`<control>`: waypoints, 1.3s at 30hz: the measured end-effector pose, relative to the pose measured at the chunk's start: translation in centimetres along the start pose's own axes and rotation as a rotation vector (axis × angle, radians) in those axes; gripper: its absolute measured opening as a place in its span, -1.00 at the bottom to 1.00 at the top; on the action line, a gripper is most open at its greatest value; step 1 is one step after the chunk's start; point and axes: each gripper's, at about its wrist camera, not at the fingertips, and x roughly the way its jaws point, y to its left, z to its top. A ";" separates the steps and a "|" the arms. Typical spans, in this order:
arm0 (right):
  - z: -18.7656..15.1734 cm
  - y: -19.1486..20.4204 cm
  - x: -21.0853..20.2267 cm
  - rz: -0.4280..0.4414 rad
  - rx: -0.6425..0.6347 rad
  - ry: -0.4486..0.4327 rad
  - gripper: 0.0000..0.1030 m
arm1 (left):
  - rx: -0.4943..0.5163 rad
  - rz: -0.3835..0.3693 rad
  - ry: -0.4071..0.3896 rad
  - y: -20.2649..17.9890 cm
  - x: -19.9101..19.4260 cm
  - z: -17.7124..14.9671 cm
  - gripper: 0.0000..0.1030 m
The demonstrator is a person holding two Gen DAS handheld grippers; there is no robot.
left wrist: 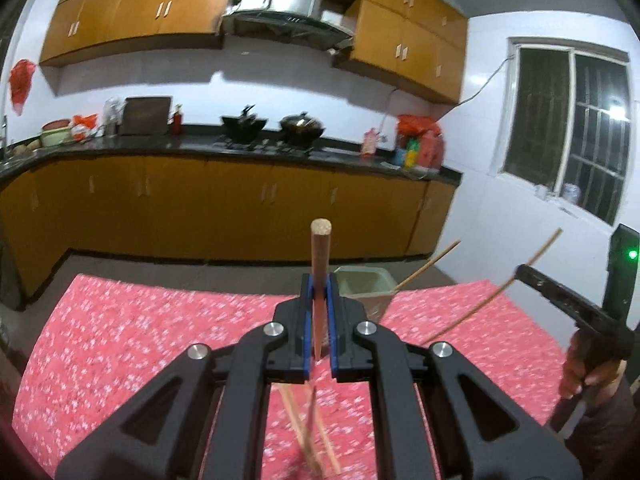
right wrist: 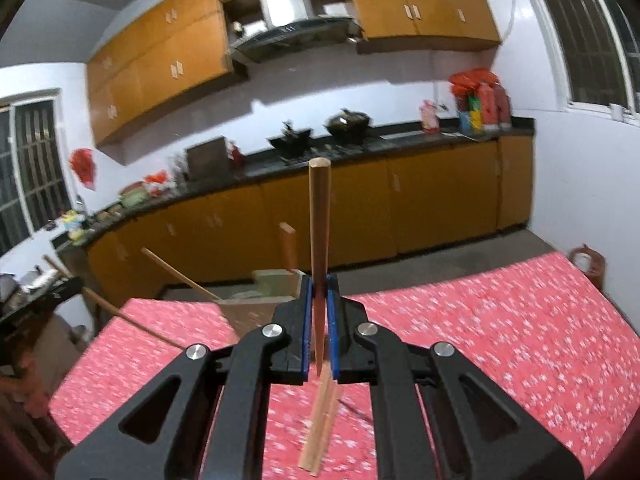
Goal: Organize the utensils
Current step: 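Drop the right gripper's chopstick into the grey holder while the left drops its own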
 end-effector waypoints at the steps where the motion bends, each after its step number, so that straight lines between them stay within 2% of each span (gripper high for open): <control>1: 0.4 0.4 -0.1 0.011 -0.003 -0.011 -0.85 | 0.006 -0.008 -0.013 -0.4 -0.1 0.5 -0.85; 9: 3.8 3.3 0.8 0.038 -0.033 -0.156 -0.85 | 0.021 0.006 -0.149 -3.2 0.9 4.6 -0.85; 13: 4.1 4.2 3.2 0.013 -0.057 -0.184 -0.85 | -0.002 0.020 -0.168 -3.5 2.6 5.6 -0.85; 17: 3.4 4.0 6.2 -0.007 -0.059 -0.147 -0.85 | 0.019 0.060 -0.129 -3.6 5.4 5.1 -0.85; 22: 2.1 3.6 9.7 -0.032 -0.051 -0.066 -0.85 | -0.004 0.056 -0.073 -2.6 7.7 3.9 -0.85; 30: 1.2 3.2 11.0 -0.025 -0.020 0.010 -0.84 | -0.034 0.032 -0.013 -1.3 10.2 2.4 -0.85; 34: 1.4 3.1 10.6 -0.014 -0.020 0.009 -0.81 | -0.057 0.023 -0.007 -0.8 10.3 2.4 -0.69; 38: 1.8 2.9 9.8 -0.006 -0.003 -0.009 -0.46 | -0.061 0.020 -0.016 -0.5 9.7 2.4 -0.67; 39: 1.9 3.0 9.3 -0.005 0.000 -0.018 -0.44 | -0.064 0.020 -0.021 -0.5 9.4 2.4 -0.67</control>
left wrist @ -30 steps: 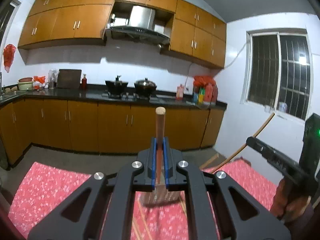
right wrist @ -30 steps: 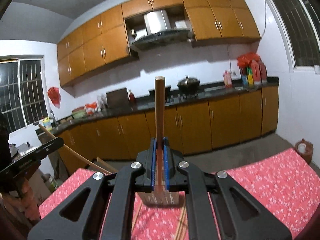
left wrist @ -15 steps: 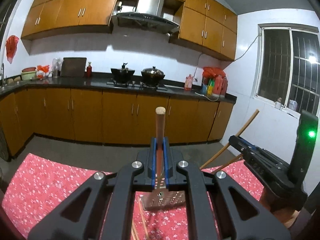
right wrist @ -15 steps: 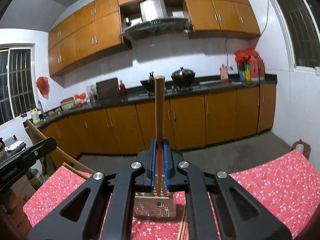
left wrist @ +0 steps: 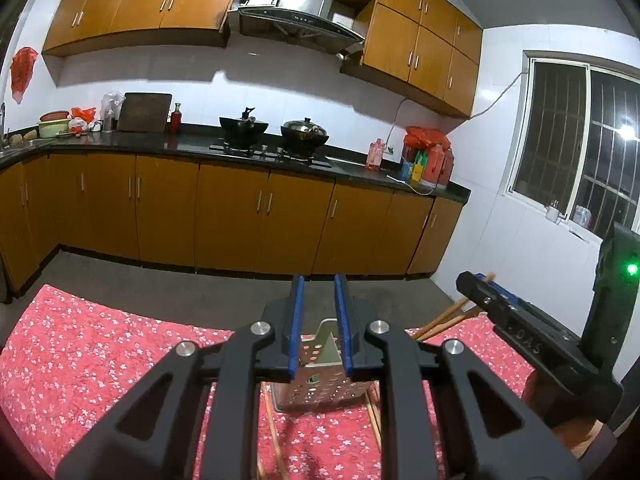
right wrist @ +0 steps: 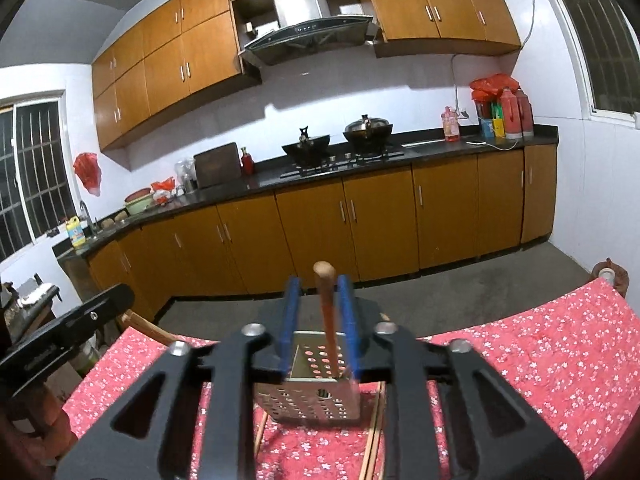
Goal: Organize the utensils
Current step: 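Drop the right gripper's chopstick into the grey holder while the left drops its own, then move both open grippers back down to the remaining chopsticks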
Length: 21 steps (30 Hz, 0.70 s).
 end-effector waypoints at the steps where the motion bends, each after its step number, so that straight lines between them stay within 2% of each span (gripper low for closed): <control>1: 0.1 0.0 -0.3 0.001 0.001 -0.006 -0.44 | -0.004 0.000 -0.004 0.1 -0.3 0.0 -0.67; 7: 0.2 -1.3 -4.5 -0.016 0.010 -0.076 -0.44 | -0.026 0.004 -0.047 0.9 -3.5 -0.1 -0.58; 11: -1.7 -3.7 -6.5 -0.080 0.036 -0.052 -0.44 | -0.034 0.044 -0.031 2.2 -5.3 -1.9 -0.54; 14: -4.8 -5.7 -5.8 -0.159 0.034 0.052 -0.44 | -0.024 0.112 0.027 3.5 -5.4 -4.3 -0.50; 17: -8.8 -7.3 -3.4 -0.201 0.060 0.219 -0.44 | -0.018 0.196 0.150 5.2 -3.7 -8.3 -0.50; 18: -10.7 -7.9 -2.2 -0.200 0.079 0.295 -0.44 | -0.020 0.222 0.190 5.7 -3.2 -9.5 -0.50; 21: -14.5 -8.0 0.1 -0.170 0.119 0.438 -0.49 | -0.060 0.239 0.301 7.0 -1.8 -13.0 -0.50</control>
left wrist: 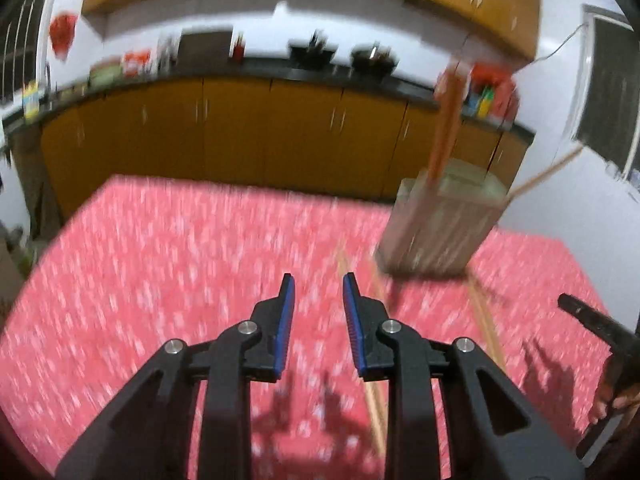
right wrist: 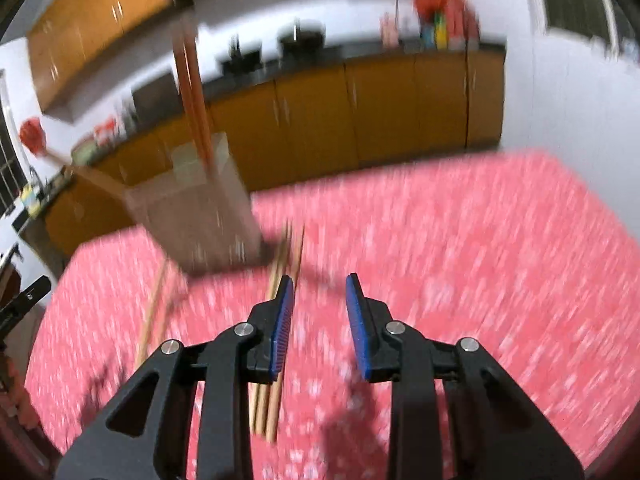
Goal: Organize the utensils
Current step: 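Move both open grippers back down to the remaining chopsticks, then close the right gripper on a chopstick while the left gripper grasps another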
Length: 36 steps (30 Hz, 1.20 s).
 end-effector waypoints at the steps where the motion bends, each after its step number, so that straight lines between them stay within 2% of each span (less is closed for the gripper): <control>1: -0.5 0.2 0.8 0.010 0.001 0.026 -0.52 | -0.014 -0.003 0.029 0.2 0.7 -0.6 -0.50; 3: -1.6 1.1 2.5 0.028 -0.010 0.076 -0.55 | -0.038 -0.008 0.077 0.7 1.8 -1.9 -0.50; 6: -2.8 2.5 3.9 0.037 -0.038 0.106 -0.61 | -0.058 -0.020 0.124 1.2 2.9 -3.4 -0.50; 10: -3.5 3.3 4.9 0.004 -0.078 0.118 -0.62 | -0.062 -0.032 0.148 1.1 3.5 -4.1 -0.50; 15: -3.8 3.3 5.3 -0.046 -0.121 0.120 -0.85 | -0.056 -0.059 0.165 0.3 4.0 -4.4 -0.50; 19: -3.1 1.0 5.2 -0.124 -0.037 0.100 -0.85 | -0.046 -0.094 0.188 -0.7 4.6 -4.6 -0.52; 22: -2.8 -0.5 5.0 -0.141 0.012 0.095 -0.85 | -0.029 -0.118 0.203 -1.6 5.2 -4.9 -0.57; 25: -2.9 -0.8 4.9 -0.140 0.000 0.094 -0.85 | -0.008 -0.127 0.218 -2.6 6.0 -5.2 -0.64; 31: -3.1 -0.7 4.9 -0.149 -0.036 0.086 -0.85 | 0.047 -0.093 0.260 -3.8 7.2 -6.0 -0.76; 36: -3.5 -0.1 4.8 -0.151 -0.060 0.082 -0.85 | 0.083 -0.045 0.249 -4.3 7.7 -6.3 -0.82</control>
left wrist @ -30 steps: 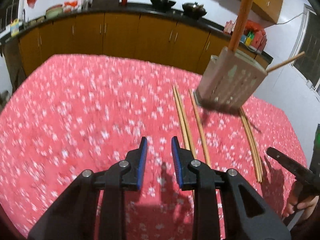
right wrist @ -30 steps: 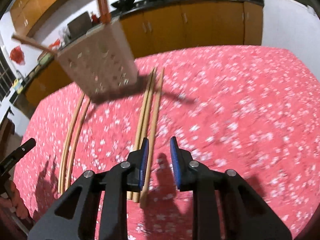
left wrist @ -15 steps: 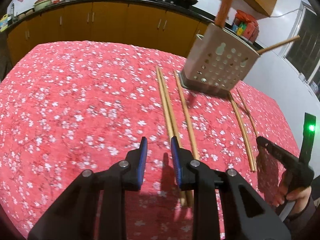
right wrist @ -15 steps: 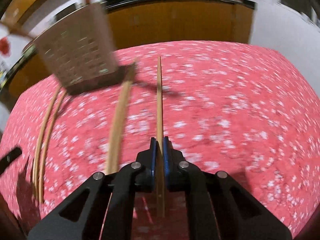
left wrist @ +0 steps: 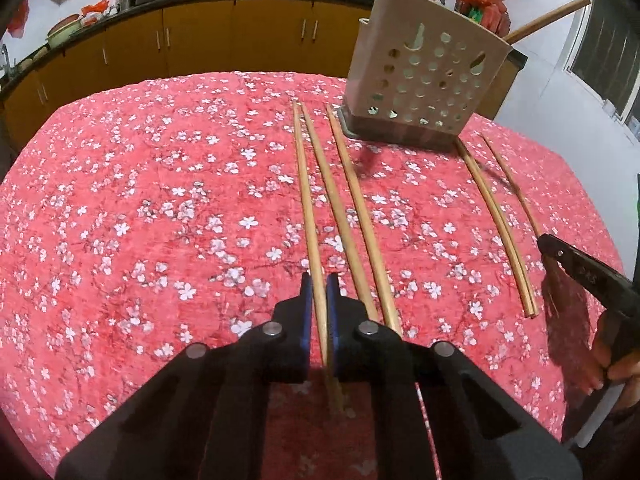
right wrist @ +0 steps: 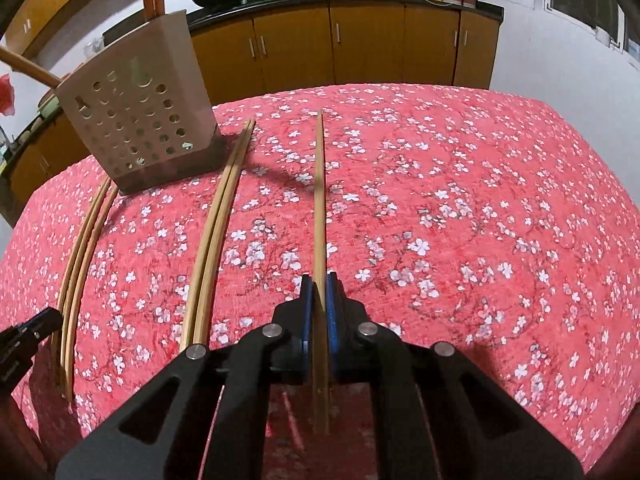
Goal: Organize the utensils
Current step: 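Close the right gripper on a chopstick while the left gripper grasps another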
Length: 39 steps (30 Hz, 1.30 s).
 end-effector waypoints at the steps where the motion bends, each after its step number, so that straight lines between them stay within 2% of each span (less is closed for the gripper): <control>1: -0.1 0.1 -0.1 -0.001 -0.011 -0.003 -0.85 | 0.001 0.008 -0.002 -0.1 0.1 0.1 -0.82; 8: -0.7 0.4 -0.3 0.009 -0.029 -0.025 -0.84 | 0.064 0.081 -0.031 -1.3 0.6 0.1 -0.81; 11: -0.7 0.3 -0.3 0.017 -0.020 -0.024 -0.84 | 0.065 0.090 -0.040 -1.4 0.8 0.3 -0.82; 22: -0.7 0.0 -0.3 0.037 -0.016 -0.023 -0.84 | -0.028 0.060 -0.042 2.3 0.7 1.4 -0.85; 31: -1.1 0.3 -0.6 0.044 -0.048 -0.007 -0.84 | -0.031 0.006 -0.039 3.0 -0.6 0.0 -0.83; 39: -2.3 0.3 -1.7 0.045 -0.051 -0.010 -0.83 | 0.001 0.030 -0.046 2.3 -1.6 -1.7 -0.80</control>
